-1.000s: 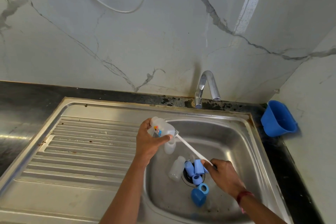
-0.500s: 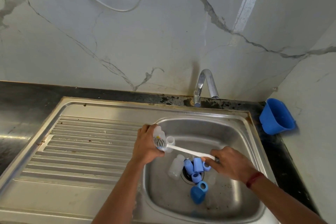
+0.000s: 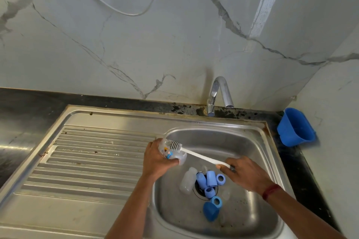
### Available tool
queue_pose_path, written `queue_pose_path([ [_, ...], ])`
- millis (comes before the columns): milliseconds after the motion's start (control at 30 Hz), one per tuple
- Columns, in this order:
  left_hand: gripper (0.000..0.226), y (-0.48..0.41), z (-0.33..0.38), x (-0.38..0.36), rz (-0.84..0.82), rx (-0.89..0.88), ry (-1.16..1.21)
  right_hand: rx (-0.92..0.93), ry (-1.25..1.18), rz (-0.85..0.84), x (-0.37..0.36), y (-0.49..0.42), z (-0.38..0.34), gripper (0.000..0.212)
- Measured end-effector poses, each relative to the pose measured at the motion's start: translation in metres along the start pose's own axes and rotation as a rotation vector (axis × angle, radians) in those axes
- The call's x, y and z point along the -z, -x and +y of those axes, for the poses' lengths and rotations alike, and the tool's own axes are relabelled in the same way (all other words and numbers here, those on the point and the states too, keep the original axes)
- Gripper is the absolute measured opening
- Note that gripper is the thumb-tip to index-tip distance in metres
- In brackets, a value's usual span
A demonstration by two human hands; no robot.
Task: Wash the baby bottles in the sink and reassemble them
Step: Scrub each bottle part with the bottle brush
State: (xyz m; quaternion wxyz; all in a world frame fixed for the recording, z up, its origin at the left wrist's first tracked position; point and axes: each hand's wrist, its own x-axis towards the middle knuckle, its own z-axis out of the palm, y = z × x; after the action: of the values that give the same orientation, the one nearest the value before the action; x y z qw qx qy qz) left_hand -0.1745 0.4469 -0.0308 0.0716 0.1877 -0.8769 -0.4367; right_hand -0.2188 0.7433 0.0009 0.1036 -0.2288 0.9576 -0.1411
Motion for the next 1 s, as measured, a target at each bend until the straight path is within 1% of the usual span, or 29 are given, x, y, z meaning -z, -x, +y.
queue_pose_path([
  [100,0.082,-0.002,-0.004,0.004,0.080,0.030,0.024,-0.006,-0.083,-0.009,-0.008,0.008,0.004,0.057],
  [167,0.080,-0.003,-0.006,0.006,0.099,0.052,0.026,-0.001,-0.101,-0.015,-0.010,0.012,0.006,0.057],
  [300,0.085,-0.002,-0.005,0.007,0.045,-0.003,0.008,-0.017,-0.124,-0.025,-0.012,0.011,0.005,0.055],
  [400,0.089,0.004,0.001,0.006,-0.030,-0.031,0.014,-0.048,-0.255,0.033,-0.014,0.007,0.002,0.057],
  [467,0.092,0.009,0.003,0.002,-0.063,-0.045,0.029,-0.062,-0.293,0.067,-0.015,0.005,0.003,0.058],
  [500,0.087,0.011,0.005,0.001,-0.049,-0.022,0.077,-0.060,-0.300,0.074,-0.016,0.005,0.002,0.058],
  [533,0.078,0.012,0.006,0.001,-0.023,0.035,0.170,-0.052,-0.307,0.080,-0.017,0.006,0.001,0.058],
  [600,0.060,0.010,0.010,0.002,0.034,0.174,0.404,-0.034,-0.316,0.102,-0.020,0.010,0.001,0.057],
  [767,0.047,0.005,0.011,0.001,0.093,0.373,0.716,-0.045,-0.375,0.099,-0.023,0.020,0.006,0.054],
  [833,0.044,0.006,0.010,-0.001,0.029,0.407,0.766,-0.060,-0.398,0.094,-0.023,0.021,0.006,0.054],
  [933,0.058,0.017,0.016,-0.006,-0.148,0.361,0.755,-0.106,-0.389,0.087,-0.026,0.021,0.008,0.056],
  [1000,0.059,0.024,0.019,-0.009,-0.198,0.341,0.749,-0.137,-0.385,0.078,-0.030,0.020,0.009,0.056],
])
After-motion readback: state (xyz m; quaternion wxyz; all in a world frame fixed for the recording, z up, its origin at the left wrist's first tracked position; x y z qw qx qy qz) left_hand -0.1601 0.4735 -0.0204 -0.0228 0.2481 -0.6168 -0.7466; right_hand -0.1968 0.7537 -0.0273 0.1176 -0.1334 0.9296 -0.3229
